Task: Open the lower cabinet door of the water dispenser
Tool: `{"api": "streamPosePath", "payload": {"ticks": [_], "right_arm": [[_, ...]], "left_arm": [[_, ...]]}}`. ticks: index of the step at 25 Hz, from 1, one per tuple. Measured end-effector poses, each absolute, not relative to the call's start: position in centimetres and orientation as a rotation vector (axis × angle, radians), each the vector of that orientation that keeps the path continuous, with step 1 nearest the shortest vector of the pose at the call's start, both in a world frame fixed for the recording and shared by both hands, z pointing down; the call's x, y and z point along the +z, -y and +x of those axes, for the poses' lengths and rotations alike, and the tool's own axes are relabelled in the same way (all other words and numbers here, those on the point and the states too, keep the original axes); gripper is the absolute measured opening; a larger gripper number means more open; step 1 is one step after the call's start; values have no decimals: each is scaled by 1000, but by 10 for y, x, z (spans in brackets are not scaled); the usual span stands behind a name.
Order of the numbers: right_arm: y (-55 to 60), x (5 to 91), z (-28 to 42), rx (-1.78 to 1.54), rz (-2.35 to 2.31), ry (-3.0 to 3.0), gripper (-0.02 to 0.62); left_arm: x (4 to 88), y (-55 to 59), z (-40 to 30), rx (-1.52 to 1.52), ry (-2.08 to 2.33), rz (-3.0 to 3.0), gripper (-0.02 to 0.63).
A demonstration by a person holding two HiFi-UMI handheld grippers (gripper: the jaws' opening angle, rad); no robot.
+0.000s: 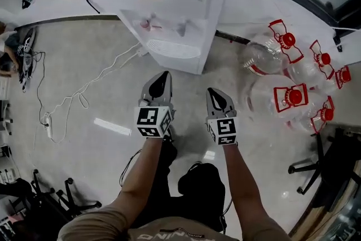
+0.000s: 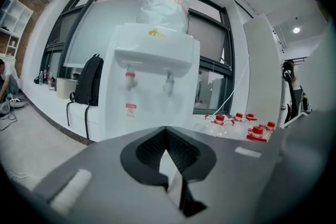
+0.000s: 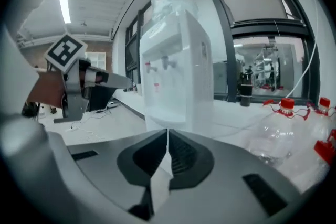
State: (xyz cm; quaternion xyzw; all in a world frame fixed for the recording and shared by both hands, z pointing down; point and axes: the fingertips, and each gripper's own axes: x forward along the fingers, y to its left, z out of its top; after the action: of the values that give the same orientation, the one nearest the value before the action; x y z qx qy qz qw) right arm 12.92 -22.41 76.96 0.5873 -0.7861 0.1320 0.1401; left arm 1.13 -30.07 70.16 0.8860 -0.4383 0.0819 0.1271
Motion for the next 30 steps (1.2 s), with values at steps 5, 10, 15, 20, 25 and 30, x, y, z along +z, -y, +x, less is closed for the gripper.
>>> {"api": "streamPosePath", "payload": {"ticks": [5,10,15,20,25,30], "right_arm": [[271,836,140,269,1779,2240,9],[306,872,152,145,1877,2211,9],[336,895,169,111,1955,2198,9],[340,909,174,100,1933,2157,9],[340,913,174,118,1895,2157,11],[344,924,167,195,1804,2204,134]], "left_arm": [[764,344,13,300,1275,2641,2],[783,349,0,190,1269,2613,2],[769,330,13,182,1189,2664,2],[753,329,10,115,1247,2680,2],[744,316,20,146,1183,2741,2],[744,316,17,187,1170,2771,2]]}}
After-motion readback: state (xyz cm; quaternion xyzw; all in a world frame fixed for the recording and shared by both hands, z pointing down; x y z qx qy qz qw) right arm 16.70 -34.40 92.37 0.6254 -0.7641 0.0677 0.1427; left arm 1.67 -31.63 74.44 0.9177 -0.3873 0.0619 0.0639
